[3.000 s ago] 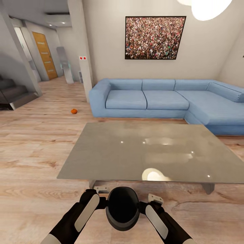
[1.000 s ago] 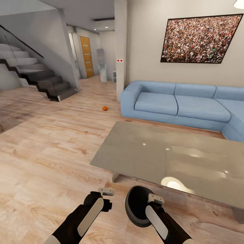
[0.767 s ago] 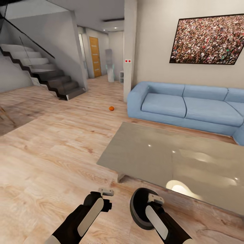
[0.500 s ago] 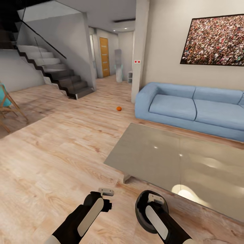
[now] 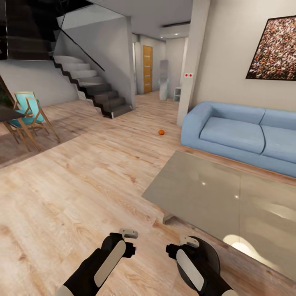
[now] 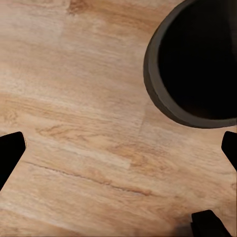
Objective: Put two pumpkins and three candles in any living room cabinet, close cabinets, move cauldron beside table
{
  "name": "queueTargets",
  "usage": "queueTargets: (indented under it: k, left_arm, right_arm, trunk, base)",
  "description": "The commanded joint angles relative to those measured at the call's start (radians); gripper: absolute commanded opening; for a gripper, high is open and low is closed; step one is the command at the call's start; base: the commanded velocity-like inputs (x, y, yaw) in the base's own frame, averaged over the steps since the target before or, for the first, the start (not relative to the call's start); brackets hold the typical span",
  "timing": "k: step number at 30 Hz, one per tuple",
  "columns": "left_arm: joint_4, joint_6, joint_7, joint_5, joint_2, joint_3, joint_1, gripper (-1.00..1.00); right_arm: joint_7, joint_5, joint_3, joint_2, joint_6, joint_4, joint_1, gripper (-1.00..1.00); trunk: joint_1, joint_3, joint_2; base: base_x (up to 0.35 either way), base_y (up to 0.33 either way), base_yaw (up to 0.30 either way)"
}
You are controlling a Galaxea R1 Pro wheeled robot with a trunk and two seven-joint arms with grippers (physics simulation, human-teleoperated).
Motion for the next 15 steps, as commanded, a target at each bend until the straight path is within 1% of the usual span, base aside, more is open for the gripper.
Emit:
queueTargets:
  k: [1,10,15]
  left_arm:
    - [0.0,0.001,0.01,0.01,0.0,-0.002,-0.001,1.0]
    - [0.0,0.001,0.009,0.01,0.002,-0.002,-0.001,1.0]
    - [0.0,0.001,0.009,0.009,0.002,-0.002,-0.001,1.0]
  right_arm:
    - [-0.008,-0.006,0.003,-0.001,0.002,-0.002,-0.001,1.0]
    - [-0.008,-0.006,0.003,-0.001,0.0,-0.002,-0.001,1.0]
    - [-0.008,-0.008,0.004,-0.001,-0.02,-0.001,-0.001,1.0]
  trunk:
    - [0.0,-0.001,-0.001]
    - [0.0,-0.001,-0.001]
    - [0.0,-0.001,-0.001]
  base:
    - [0.0,0.0,0.289]
    - [0.0,0.0,0.289]
    - [0.0,0.0,0.289]
